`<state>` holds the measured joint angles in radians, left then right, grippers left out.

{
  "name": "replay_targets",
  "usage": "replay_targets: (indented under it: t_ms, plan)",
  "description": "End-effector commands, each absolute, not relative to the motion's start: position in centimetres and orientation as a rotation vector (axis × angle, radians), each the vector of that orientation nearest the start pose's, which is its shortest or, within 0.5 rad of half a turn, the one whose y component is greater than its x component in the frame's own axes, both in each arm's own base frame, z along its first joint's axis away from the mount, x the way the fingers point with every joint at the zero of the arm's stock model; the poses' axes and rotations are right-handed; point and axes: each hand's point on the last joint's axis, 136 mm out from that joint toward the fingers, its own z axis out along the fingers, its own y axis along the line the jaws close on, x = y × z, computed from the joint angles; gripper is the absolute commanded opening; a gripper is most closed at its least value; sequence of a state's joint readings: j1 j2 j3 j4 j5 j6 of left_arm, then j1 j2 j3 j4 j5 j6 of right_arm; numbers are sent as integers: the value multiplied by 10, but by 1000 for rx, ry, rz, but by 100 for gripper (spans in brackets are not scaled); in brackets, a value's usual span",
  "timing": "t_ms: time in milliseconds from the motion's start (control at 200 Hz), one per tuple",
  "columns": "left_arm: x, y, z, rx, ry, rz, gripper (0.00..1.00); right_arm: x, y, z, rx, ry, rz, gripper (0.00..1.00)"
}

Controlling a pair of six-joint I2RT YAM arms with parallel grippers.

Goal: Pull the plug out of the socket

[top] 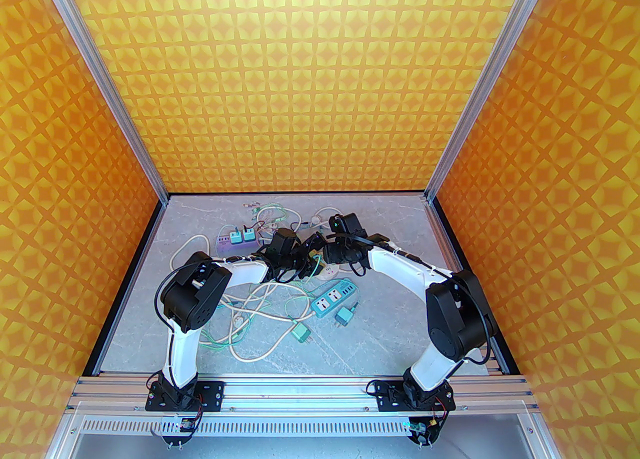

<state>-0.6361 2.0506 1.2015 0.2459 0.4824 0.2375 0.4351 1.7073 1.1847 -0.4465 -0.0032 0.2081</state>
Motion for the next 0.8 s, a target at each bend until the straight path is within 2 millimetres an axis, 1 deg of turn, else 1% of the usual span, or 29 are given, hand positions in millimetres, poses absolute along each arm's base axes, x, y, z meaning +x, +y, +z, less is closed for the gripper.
replay_targets:
  t_ms: [0, 165, 275, 355, 385, 430, 530, 595, 655, 740, 795]
  plan:
    - [346, -360, -6, 1254, 2141, -743, 35, 403, 195, 93, -342, 2539, 288, 48]
    - [346, -361, -6, 1254, 2141, -745, 35, 411, 196, 78, -354, 2565, 258, 46]
    - [345, -360, -6, 1256, 2144, -748, 35, 417, 194, 74, -354, 2563, 228, 42]
    - [346, -360, -6, 1258, 2146, -746, 35, 421, 196, 73, -367, 2559, 222, 38]
    - [345, -360, -7, 1260, 2147, -746, 35, 422, 196, 74, -367, 2557, 221, 36]
    - [345, -360, -8, 1261, 2151, -746, 35, 423, 196, 74, -367, 2557, 219, 30]
    - [346, -360, -8, 1264, 2154, -745, 34, 421, 194, 75, -366, 2558, 211, 23]
    - [345, -360, -9, 1266, 2156, -745, 34, 420, 191, 76, -363, 2556, 198, 21]
    - [345, -360, -10, 1268, 2162, -745, 34, 417, 194, 80, -360, 2558, 229, 20]
    - [345, -360, -12, 1269, 2169, -747, 34, 412, 204, 88, -360, 2548, 276, 20]
    - [346, -360, -12, 1269, 2172, -746, 34, 407, 214, 94, -378, 2531, 287, 20]
